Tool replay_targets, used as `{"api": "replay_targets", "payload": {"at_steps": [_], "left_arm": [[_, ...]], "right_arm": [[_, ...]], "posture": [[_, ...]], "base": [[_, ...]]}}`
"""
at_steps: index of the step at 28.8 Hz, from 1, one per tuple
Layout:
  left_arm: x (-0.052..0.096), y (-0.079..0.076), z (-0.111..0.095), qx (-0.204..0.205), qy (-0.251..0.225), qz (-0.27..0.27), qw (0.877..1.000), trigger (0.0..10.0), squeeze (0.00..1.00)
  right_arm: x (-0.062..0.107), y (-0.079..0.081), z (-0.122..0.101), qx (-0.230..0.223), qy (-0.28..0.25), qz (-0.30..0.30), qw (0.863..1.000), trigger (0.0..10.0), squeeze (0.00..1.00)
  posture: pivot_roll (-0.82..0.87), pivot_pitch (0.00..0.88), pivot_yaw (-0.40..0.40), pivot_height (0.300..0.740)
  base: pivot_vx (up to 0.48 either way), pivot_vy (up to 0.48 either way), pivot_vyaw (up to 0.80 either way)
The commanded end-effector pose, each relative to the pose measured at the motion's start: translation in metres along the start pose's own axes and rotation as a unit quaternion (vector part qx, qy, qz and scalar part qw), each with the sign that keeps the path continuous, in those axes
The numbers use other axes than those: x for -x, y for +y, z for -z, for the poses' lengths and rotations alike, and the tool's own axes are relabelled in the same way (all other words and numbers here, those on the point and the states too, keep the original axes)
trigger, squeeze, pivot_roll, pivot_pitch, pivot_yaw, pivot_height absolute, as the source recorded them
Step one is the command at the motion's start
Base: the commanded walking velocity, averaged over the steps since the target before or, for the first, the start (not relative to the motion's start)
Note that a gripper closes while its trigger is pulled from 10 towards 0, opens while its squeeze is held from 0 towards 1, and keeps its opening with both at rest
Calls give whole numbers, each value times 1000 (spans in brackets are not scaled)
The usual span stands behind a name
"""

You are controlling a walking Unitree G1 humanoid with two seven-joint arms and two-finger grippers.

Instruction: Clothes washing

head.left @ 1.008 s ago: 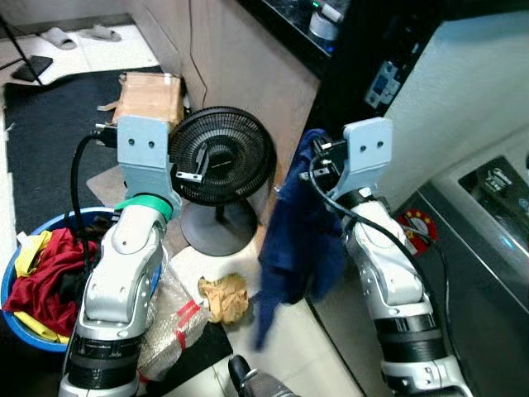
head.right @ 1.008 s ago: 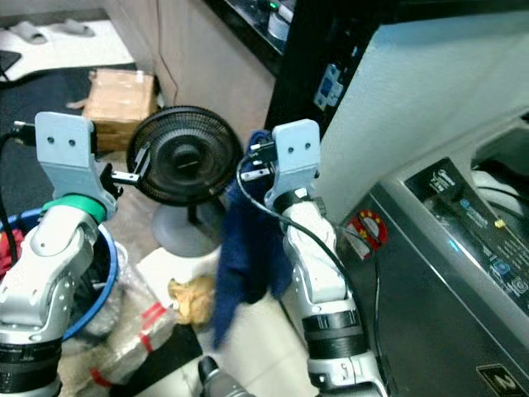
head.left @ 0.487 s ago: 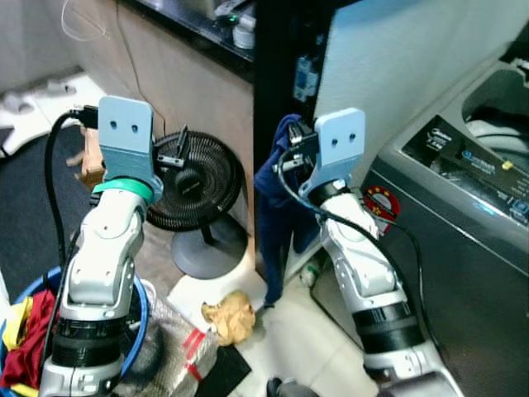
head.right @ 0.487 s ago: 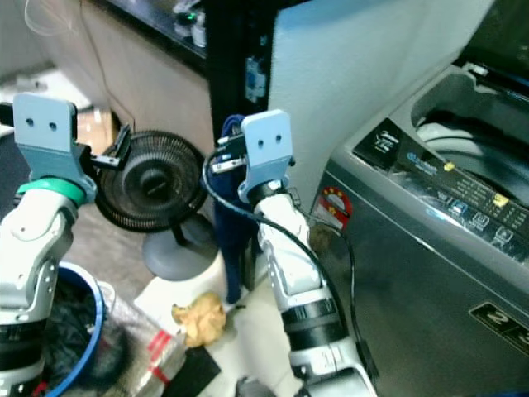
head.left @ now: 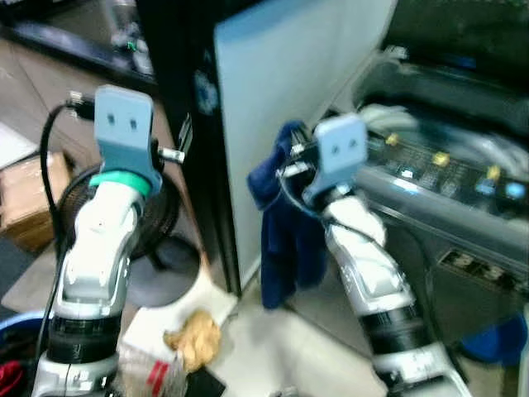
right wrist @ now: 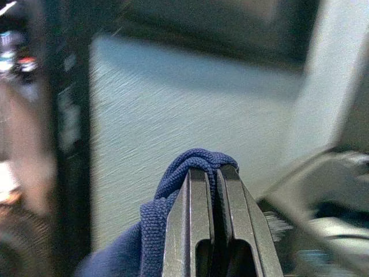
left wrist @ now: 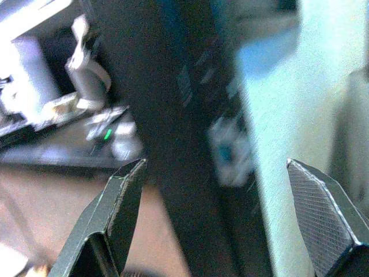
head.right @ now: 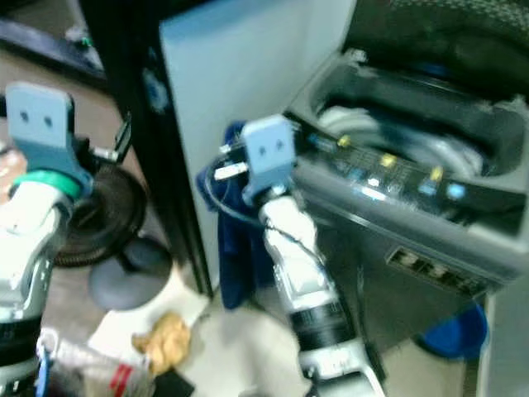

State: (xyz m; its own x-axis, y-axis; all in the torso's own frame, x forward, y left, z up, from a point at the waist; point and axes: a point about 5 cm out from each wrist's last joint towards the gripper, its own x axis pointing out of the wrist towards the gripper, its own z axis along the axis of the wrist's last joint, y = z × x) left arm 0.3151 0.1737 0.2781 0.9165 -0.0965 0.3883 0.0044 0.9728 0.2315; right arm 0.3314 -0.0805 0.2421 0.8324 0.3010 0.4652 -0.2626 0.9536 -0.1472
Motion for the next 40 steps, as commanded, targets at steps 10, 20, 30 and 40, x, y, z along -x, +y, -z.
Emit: {"api": "replay_targets", "payload": {"at_steps": [10, 20, 30, 40], "left_arm": [[-3, 4, -27, 31, -55, 5, 998, 10000, 0], [-3, 4, -28, 37, -57, 2, 998, 10000, 0], [-4, 4, -29, 41, -56, 3, 998, 10000, 0], [-4, 4, -30, 38, -57, 5, 998, 10000, 0]], "right_arm": [[-5, -8, -37, 29, -81, -9, 996, 10000, 0], [-9, -9, -43, -6, -87, 1, 996, 10000, 0], [-11, -14, -43, -28, -80, 19, 996, 10000, 0], [-11, -18, -42, -38, -79, 35, 996, 10000, 0]], "posture": [[47, 0, 51, 740], [56, 0, 40, 740], [55, 0, 40, 740], [56, 0, 40, 740]], "base": [[0, 0, -728], [0, 0, -796], [0, 0, -800], [0, 0, -800]]}}
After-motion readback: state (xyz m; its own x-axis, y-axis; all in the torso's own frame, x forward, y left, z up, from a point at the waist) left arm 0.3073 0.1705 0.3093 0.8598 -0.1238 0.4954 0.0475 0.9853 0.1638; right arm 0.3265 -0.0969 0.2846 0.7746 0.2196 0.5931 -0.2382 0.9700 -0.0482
